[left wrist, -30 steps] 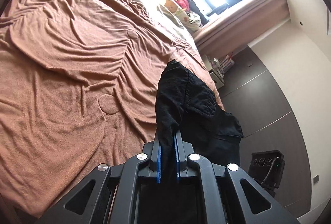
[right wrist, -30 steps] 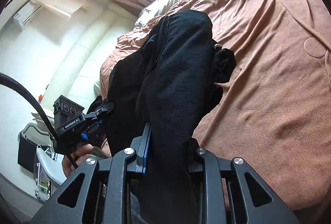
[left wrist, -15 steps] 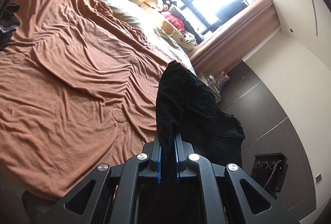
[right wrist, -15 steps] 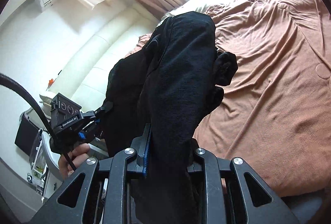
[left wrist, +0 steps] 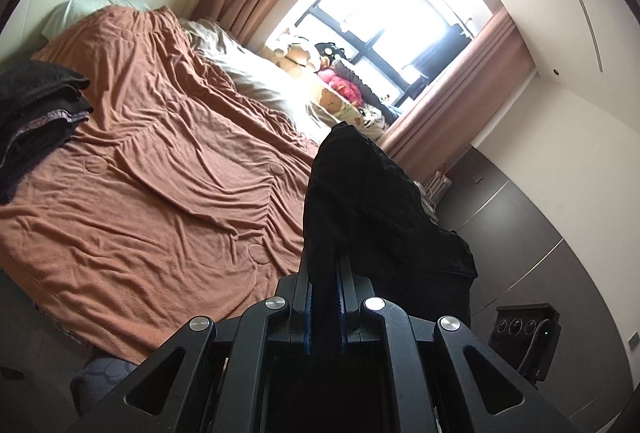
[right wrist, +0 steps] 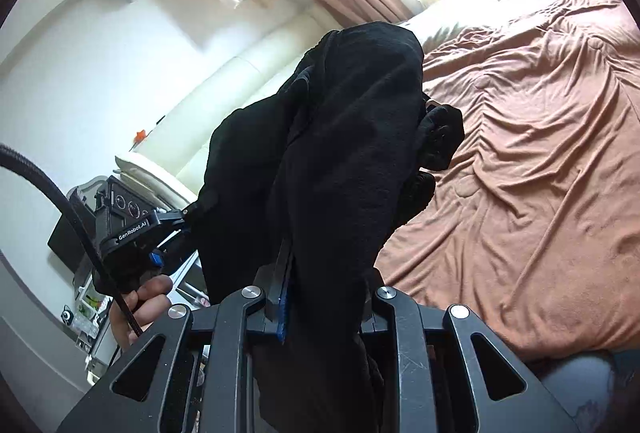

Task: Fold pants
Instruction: 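Lift the folded black pants off the bed with both tools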

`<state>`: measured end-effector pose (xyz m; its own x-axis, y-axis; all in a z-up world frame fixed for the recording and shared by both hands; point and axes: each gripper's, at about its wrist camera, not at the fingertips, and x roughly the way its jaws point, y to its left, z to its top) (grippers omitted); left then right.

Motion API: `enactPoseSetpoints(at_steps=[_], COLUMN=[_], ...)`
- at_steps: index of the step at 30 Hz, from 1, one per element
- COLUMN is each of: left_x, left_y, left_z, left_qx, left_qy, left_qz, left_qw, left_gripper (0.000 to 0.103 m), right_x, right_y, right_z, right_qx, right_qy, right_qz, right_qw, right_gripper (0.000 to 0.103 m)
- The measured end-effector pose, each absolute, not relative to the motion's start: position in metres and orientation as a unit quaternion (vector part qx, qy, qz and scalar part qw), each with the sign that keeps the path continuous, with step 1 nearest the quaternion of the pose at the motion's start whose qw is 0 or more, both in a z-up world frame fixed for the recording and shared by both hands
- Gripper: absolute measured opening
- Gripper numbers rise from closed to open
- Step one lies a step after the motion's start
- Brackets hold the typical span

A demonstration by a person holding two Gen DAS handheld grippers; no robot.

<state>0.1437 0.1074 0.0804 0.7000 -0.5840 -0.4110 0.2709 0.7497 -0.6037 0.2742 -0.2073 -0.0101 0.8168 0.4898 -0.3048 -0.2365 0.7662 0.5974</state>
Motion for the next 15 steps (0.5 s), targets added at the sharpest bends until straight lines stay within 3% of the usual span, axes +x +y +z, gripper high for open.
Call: enactPoseSetpoints(at_steps=[15], left_x=[0.125], left_y=[0.198], left_z=[0.130], left_qx=[-0.279], left_qy=[0.236], left_qz=[-0.187], left_qw=[0.912], left_gripper=[0.009], right_x=[0.310], right_y=[-0.142], right_z=[0.026], right_qx=[0.219], right_qy=[0.204], right_qz=[0.247], right_qw=[0.922], right_gripper=[0.018])
